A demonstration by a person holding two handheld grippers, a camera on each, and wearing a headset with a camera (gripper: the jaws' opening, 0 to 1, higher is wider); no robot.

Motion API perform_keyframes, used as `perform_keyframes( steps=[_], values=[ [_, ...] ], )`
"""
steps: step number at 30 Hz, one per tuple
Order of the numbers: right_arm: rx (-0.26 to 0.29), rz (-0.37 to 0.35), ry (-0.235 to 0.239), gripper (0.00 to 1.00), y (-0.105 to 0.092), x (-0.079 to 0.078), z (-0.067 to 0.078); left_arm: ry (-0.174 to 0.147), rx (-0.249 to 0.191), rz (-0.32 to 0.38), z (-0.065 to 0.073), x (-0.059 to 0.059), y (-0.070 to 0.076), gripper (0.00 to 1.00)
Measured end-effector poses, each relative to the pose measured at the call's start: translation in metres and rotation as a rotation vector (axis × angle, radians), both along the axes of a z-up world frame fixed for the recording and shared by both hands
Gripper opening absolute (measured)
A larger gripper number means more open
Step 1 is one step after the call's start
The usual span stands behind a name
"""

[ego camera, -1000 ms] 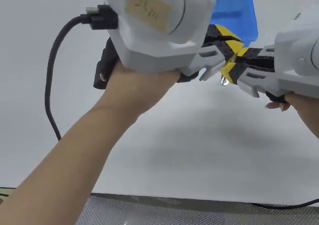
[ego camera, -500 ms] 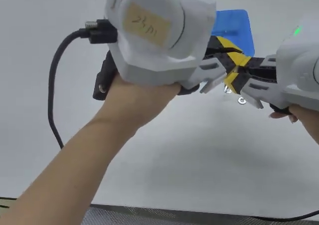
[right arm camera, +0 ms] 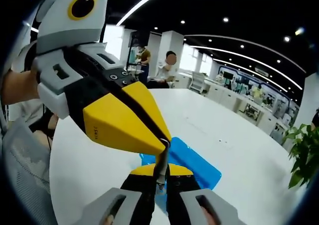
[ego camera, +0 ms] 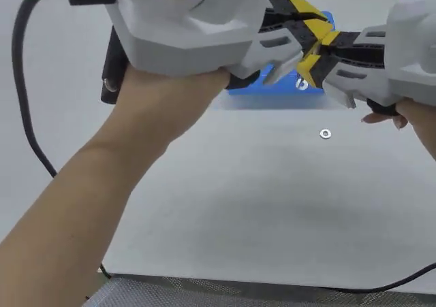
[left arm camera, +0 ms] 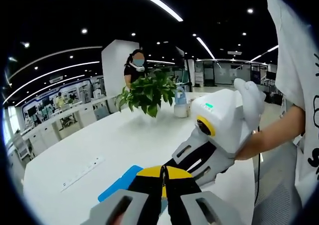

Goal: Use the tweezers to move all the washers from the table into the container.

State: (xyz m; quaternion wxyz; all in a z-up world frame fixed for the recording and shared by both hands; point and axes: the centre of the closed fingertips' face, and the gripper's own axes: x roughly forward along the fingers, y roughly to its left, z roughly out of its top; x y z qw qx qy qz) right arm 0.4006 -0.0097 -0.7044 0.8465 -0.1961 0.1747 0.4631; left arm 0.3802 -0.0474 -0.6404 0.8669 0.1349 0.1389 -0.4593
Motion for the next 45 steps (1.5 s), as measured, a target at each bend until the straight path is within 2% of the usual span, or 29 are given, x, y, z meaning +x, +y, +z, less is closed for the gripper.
perform_keyframes(
  steps=[4, 8, 14, 18, 23, 28, 31, 35, 39, 45],
  values=[
    [0.003, -0.002, -0.017, 0.02, 0.003, 0.007, 0.003, -0.004, -0.014, 0.016, 0.002, 0.006, 0.004, 0.00],
    [0.008, -0.011, -0.026, 0.02, 0.005, 0.016, 0.001, -0.023, 0.005, 0.019, -0.001, 0.014, 0.005, 0.00],
    [0.002, -0.018, -0.041, 0.02, 0.009, 0.033, -0.001, -0.030, 0.002, 0.043, -0.006, 0.029, 0.011, 0.00],
    [-0.016, -0.021, -0.050, 0.02, 0.013, 0.042, -0.011, -0.029, 0.007, 0.069, -0.015, 0.039, 0.015, 0.00],
    [-0.044, -0.017, -0.044, 0.02, 0.017, 0.052, -0.032, 0.000, 0.013, 0.095, -0.032, 0.048, 0.021, 0.00],
    [-0.039, -0.015, 0.012, 0.02, 0.019, 0.055, -0.049, 0.034, 0.016, 0.105, -0.047, 0.053, 0.024, 0.00],
    [-0.048, -0.019, 0.019, 0.02, 0.019, 0.057, -0.057, 0.048, 0.018, 0.114, -0.054, 0.056, 0.025, 0.00],
    [-0.043, -0.030, 0.036, 0.02, 0.018, 0.056, -0.061, 0.064, 0.015, 0.123, -0.060, 0.059, 0.025, 0.00],
    [-0.046, -0.034, 0.049, 0.03, 0.011, 0.068, -0.073, 0.070, 0.020, 0.124, -0.063, 0.059, 0.025, 0.00],
    [-0.048, -0.038, 0.066, 0.03, 0.014, 0.063, -0.076, 0.076, 0.031, 0.122, -0.066, 0.058, 0.025, 0.00]
  ],
)
